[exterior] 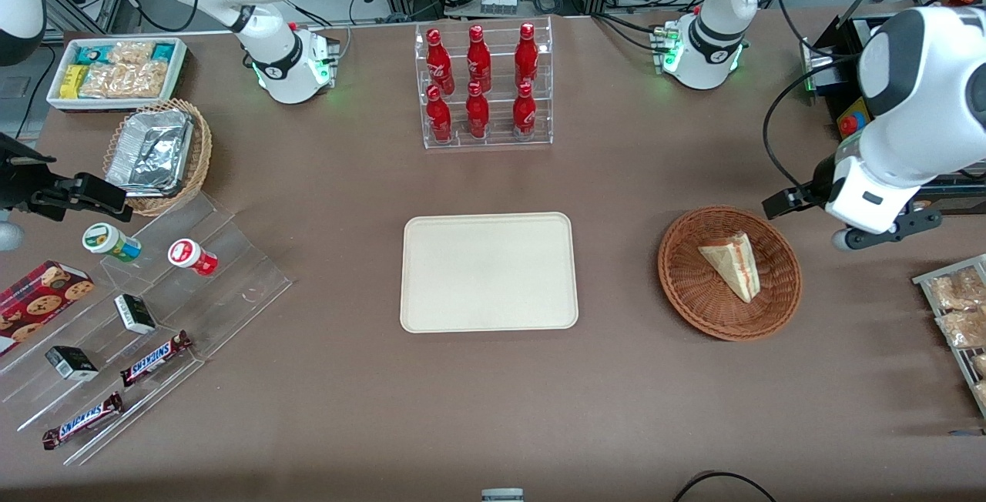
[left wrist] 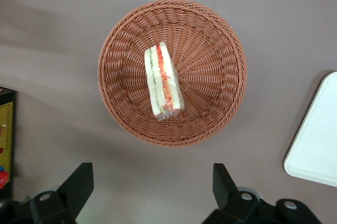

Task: Place sandwich from basket to tray
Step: 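Move the left gripper over the wicker basket above the sandwich, then lower the left gripper and close it on the wrapped sandwich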

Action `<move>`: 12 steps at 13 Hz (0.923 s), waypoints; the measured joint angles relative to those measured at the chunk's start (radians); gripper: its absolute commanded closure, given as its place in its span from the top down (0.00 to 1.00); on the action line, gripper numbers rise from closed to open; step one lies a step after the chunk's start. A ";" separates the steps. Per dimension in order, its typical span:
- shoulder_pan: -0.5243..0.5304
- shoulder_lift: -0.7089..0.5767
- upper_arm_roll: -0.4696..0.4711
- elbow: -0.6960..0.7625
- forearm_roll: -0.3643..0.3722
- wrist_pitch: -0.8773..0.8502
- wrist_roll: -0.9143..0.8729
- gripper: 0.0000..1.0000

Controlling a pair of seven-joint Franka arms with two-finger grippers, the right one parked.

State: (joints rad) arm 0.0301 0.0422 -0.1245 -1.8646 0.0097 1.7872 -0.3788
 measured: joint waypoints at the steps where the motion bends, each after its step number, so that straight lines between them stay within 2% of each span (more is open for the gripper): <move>1: 0.000 0.000 0.000 -0.026 0.000 0.033 -0.017 1.00; 9: 0.000 -0.005 -0.021 -0.261 0.000 0.311 -0.155 1.00; 12: 0.000 -0.003 -0.021 -0.309 0.000 0.365 -0.199 1.00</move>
State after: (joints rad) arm 0.0298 0.0391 -0.1459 -2.1741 0.0096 2.1525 -0.5777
